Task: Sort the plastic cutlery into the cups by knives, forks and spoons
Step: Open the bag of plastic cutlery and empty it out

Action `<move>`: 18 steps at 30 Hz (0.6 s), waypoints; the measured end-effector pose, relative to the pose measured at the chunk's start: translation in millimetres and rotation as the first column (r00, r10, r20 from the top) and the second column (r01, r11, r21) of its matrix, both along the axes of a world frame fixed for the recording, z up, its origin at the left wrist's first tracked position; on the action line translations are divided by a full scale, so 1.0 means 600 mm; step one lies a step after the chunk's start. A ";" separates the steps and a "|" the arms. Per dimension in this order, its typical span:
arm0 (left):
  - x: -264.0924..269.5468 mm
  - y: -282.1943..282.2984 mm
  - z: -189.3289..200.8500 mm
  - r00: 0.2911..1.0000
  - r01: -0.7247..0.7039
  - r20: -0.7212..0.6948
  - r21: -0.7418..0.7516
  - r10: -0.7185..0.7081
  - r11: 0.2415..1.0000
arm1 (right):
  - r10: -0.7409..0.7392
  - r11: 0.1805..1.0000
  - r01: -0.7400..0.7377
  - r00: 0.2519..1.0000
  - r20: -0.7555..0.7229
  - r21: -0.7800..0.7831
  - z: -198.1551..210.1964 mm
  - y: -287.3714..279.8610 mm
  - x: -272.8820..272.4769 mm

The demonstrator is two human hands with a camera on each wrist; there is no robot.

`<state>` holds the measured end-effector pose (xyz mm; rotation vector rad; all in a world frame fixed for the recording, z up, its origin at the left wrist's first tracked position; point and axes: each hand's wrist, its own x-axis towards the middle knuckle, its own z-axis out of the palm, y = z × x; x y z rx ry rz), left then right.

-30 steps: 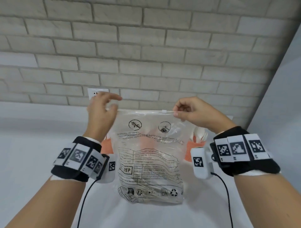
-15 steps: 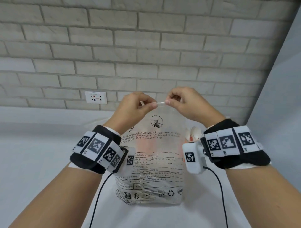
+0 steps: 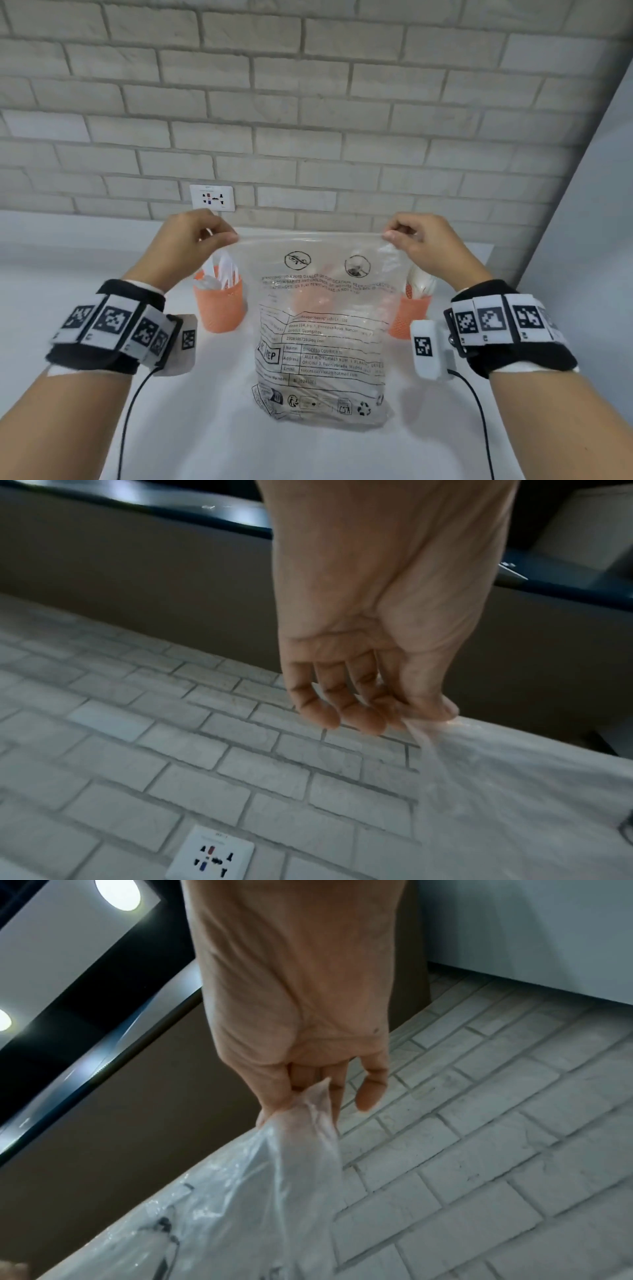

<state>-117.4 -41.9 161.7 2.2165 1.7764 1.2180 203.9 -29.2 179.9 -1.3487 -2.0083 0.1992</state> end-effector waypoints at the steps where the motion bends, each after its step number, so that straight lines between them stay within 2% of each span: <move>1: -0.007 -0.001 -0.004 1.000 -0.009 -0.006 0.005 0.009 1.000 | 0.025 0.998 -0.024 1.000 0.018 -0.059 -0.004 0.001 -0.004; 3: -0.011 -0.004 -0.013 1.000 0.014 0.023 0.014 -0.014 1.000 | 0.084 0.982 -0.076 0.996 0.038 -0.172 -0.007 -0.001 -0.017; 6: -0.009 -0.010 -0.019 0.990 0.085 0.108 0.033 -0.088 0.996 | 0.107 0.948 -0.117 0.993 -0.049 -0.298 0.005 -0.008 -0.039; 7: -0.008 -0.013 -0.020 0.984 0.105 0.138 0.042 -0.109 0.994 | 0.107 0.942 -0.113 0.994 -0.035 -0.317 0.008 -0.008 -0.044; 10: -0.004 -0.019 -0.021 0.968 0.155 0.193 0.052 -0.162 0.987 | 0.171 0.924 -0.112 0.976 0.134 -0.365 0.009 -0.015 -0.060; 12: 0.002 -0.024 -0.020 0.975 0.161 0.150 0.017 -0.162 0.987 | 0.185 0.911 -0.121 0.975 0.126 -0.395 0.007 -0.019 -0.068; 15: 0.009 -0.029 -0.017 0.976 0.201 0.101 -0.074 -0.193 0.977 | 0.136 0.882 -0.120 0.991 0.003 -0.455 0.006 -0.023 -0.078; 18: 0.024 -0.037 -0.010 0.972 0.220 0.126 -0.176 -0.200 0.959 | 0.160 0.914 -0.089 0.976 0.149 -0.395 -0.002 -0.026 -0.092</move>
